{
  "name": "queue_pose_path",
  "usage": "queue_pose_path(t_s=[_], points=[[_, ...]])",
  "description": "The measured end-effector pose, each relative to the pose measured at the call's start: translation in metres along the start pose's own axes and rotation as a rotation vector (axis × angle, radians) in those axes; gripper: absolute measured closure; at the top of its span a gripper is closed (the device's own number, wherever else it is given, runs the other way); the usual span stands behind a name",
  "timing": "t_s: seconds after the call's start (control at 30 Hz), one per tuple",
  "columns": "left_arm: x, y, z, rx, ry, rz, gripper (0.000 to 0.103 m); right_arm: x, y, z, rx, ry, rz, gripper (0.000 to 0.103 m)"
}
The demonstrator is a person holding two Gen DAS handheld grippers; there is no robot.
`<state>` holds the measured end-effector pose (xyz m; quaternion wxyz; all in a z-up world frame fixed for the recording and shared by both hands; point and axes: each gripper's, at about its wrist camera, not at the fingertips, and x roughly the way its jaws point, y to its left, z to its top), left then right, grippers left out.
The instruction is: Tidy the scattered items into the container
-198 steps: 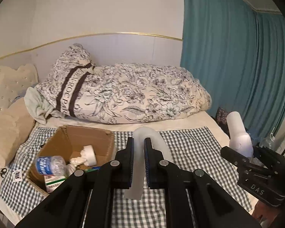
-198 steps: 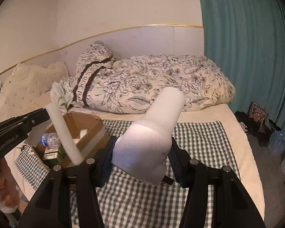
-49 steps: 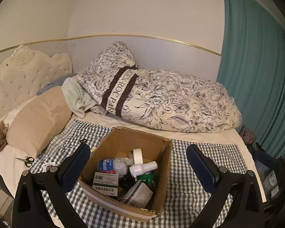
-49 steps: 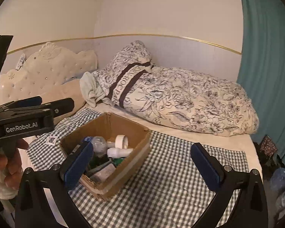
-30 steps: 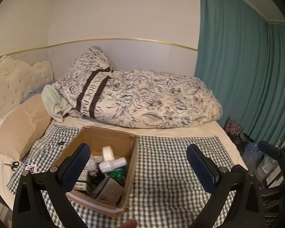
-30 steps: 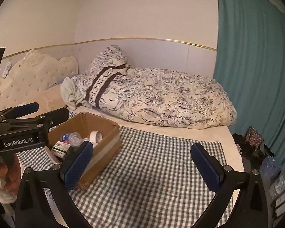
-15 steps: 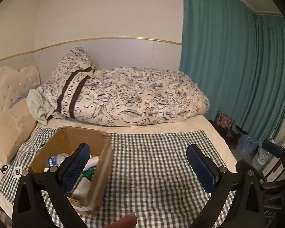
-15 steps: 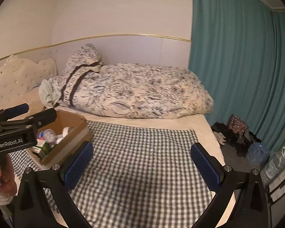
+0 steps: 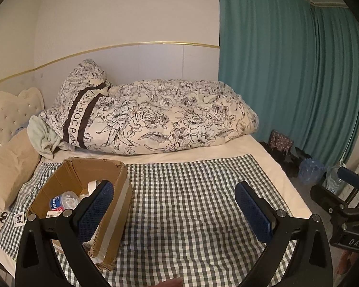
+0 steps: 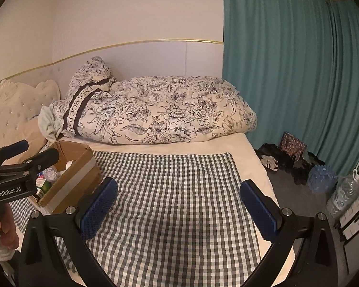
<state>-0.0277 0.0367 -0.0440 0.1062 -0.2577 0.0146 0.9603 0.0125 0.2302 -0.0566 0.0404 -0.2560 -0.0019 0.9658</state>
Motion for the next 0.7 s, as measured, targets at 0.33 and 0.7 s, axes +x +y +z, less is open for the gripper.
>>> queue_pose_path(t_s=[0.33,0.7], points=[[0.009,-0.006,-0.005,0.005,0.023,0.005,0.000,0.013,-0.003,-0.004,0.006,0.016,0.012,0.000],[0.016,-0.013,-0.011,0.005,0.040,0.002,0.000,0.020,-0.009,-0.008,0.018,0.027,0.016,0.000]])
